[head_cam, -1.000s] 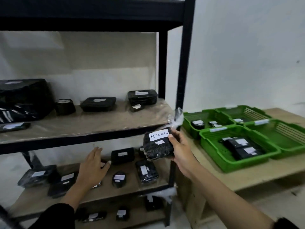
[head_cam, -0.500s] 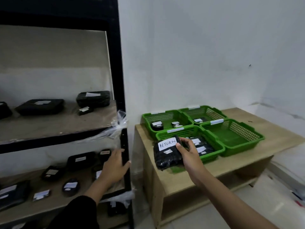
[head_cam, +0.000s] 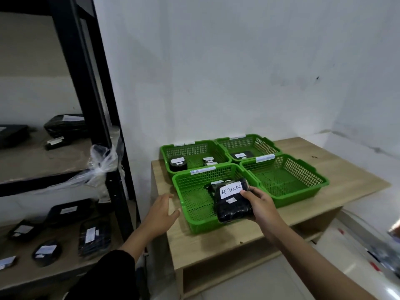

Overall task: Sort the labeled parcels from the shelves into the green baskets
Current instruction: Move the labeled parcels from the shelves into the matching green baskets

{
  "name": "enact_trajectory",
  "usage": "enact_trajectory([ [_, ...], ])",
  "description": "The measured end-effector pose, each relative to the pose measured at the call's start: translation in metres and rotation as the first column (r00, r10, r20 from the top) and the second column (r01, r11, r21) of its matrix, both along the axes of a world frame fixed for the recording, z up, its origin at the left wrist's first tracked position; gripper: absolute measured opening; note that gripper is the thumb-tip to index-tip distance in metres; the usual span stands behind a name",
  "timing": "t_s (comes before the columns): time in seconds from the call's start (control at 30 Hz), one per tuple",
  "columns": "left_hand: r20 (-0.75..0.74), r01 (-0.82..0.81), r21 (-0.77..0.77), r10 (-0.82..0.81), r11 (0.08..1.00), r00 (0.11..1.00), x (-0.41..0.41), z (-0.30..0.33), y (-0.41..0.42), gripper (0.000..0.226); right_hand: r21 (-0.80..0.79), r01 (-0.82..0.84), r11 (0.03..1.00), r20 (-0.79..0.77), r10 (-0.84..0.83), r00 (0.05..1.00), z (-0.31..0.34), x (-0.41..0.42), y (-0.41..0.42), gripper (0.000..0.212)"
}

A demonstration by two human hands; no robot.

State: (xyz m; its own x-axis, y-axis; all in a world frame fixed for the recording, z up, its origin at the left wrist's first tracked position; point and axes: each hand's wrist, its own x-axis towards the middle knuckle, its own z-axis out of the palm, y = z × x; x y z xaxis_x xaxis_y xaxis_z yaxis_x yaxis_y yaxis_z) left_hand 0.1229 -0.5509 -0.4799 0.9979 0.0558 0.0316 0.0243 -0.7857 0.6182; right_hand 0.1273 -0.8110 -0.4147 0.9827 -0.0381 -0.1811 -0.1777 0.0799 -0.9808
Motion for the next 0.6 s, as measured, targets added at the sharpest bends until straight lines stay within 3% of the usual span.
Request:
enact_trajectory([
  [0.37,0.022,-0.205,-0.088,0.208,0.975,0.978,0.161,-0.031,0.015,0.047,-0.111,-0.075,0.991,-0.024,0.072,0.997,-0.018,0.158,-0.017,0.012],
  [0.6,-0.029,-0.432,-0.134,0.432,0.892,0.901,0.239,-0.051,0.015,0.060,-0.162,-0.162,0.973,-0.086,0.150,0.985,-0.039,0.231,-0.015,0.029],
])
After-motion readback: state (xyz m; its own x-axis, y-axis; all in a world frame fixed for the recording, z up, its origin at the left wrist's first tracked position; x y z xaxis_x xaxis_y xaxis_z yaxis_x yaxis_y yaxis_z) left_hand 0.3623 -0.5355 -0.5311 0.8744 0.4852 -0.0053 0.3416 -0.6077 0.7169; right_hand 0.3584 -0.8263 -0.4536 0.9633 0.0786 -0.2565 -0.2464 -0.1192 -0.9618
